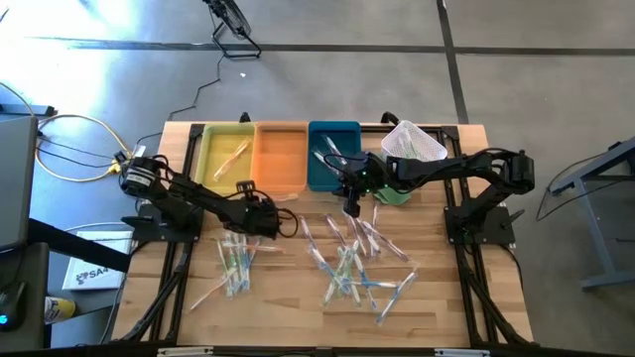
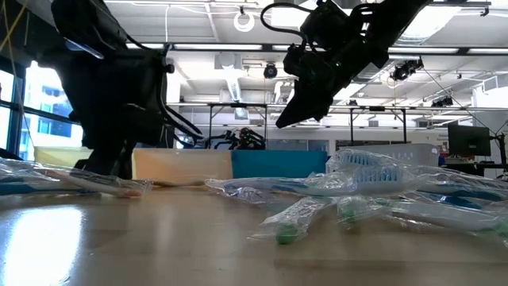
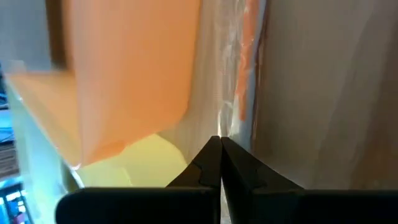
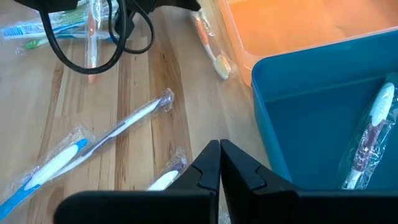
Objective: Pick & Place Toothbrushes
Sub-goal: Put the yellow toothbrush into the yellow bin
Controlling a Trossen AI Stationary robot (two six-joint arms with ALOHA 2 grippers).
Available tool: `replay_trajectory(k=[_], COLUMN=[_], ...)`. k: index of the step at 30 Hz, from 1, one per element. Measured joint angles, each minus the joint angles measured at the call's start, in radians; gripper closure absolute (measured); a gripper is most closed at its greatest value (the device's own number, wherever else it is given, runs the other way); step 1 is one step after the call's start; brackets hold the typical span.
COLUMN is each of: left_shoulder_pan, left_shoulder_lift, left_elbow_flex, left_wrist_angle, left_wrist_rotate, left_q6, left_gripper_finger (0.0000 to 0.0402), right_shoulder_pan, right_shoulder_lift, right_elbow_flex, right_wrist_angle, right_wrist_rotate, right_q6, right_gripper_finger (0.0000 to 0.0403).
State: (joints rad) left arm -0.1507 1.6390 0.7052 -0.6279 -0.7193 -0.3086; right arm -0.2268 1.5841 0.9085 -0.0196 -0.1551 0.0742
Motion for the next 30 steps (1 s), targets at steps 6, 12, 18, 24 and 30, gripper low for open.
replay_trajectory(k=[6,12,18,24,30], left_shoulder_pan=[-0.025,-0.094,-0.133,-0.131,-0.13], left_shoulder_lift=[-0.002,-0.041,-0.118,-0.132,-0.169], left_elbow_flex=[0.001,0.044,0.1,0.101,0.13], left_wrist_angle=[-0.002,0.0,0.005,-0.081,-0.107], left_wrist_rotate=[0.088,0.206,0.27,0.184,0.222], left_q6=[0.0,0.046,0.12,0.055,0.023], left_gripper_finger=[0.0401,0.0401,0.0401,0.0401,0.0401], right_shoulder_pan=[0.0,0.0,0.0,0.0,0.0], right_shoulder_lift=[0.0,0.0,0.0,0.0,0.0], right_elbow_flex=[0.0,0.0,0.0,0.0,0.0], right_wrist_angle=[0.0,0.001,0.001,0.0,-0.003], right_wrist_rotate=[0.0,0.0,0.0,0.0,-0.001], right_q6=[0.0,0.0,0.0,0.003,0.003], right_gripper_finger=[0.0398,0.0398,0.0398,0.0398,0.0398])
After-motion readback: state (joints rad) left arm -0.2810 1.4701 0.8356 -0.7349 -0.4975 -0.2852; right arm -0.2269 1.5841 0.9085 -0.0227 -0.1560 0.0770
